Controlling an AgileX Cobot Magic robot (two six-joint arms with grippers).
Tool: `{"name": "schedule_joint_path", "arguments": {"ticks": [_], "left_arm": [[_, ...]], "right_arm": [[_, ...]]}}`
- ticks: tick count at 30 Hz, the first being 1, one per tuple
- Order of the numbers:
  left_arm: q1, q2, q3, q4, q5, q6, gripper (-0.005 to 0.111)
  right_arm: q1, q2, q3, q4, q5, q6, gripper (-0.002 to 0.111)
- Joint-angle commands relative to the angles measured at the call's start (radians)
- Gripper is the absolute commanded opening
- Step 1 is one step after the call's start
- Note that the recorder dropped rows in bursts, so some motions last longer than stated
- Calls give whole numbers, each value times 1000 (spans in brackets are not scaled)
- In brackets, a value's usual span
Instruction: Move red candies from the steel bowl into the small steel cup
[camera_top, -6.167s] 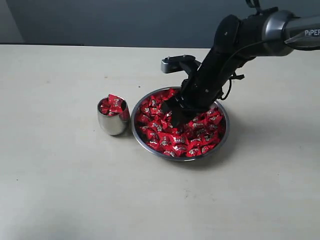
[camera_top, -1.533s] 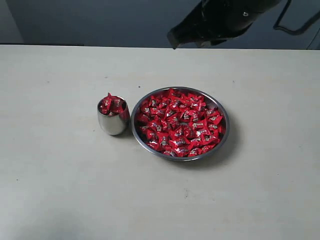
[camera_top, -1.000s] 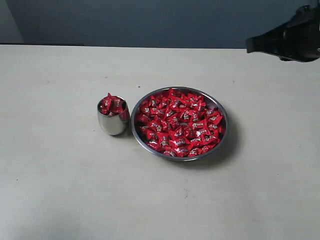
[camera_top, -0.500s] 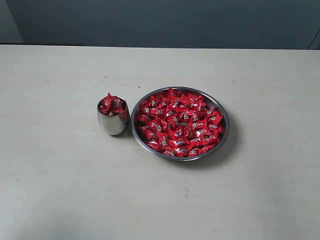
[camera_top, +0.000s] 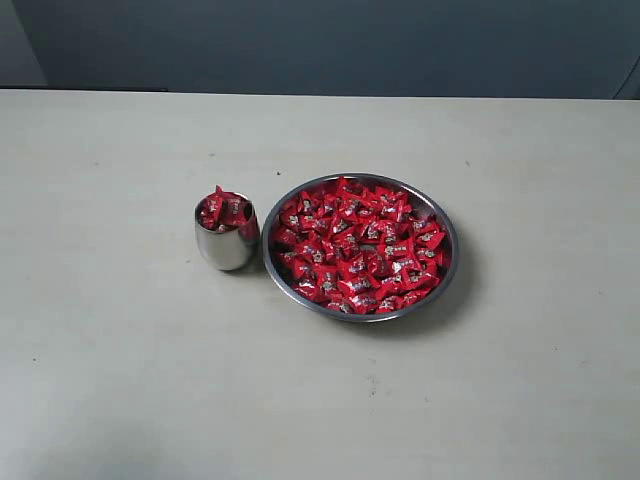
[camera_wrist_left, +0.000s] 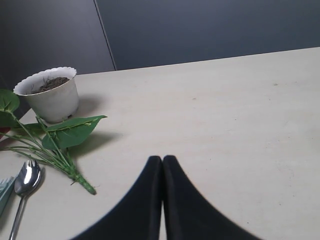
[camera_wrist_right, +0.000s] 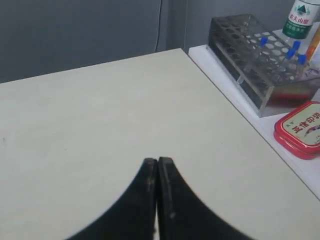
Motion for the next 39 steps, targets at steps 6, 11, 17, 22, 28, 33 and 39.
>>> {"name": "schedule_joint_path", "arguments": {"ticks": [6, 11, 17, 22, 28, 33, 39], "left_arm": [[-1, -4, 5, 2, -9, -4, 0], [-1, -4, 5, 2, -9, -4, 0], [-1, -4, 5, 2, -9, -4, 0], [-1, -4, 5, 2, -9, -4, 0], [-1, -4, 5, 2, -9, -4, 0], [-1, -4, 5, 2, -9, -4, 0], [-1, -4, 5, 2, -9, -4, 0]], "right_arm": [[-10, -233, 175, -1, -81, 1, 0], [-10, -351, 250, 32, -83, 1, 0], [-10, -540, 359, 99, -90, 1, 0], [-4, -674, 443, 161, -90, 1, 0], [60, -747, 479, 171, -67, 1, 0], [108, -747, 479, 169, 42, -1, 0], [162, -747, 479, 169, 41, -23, 0]]}}
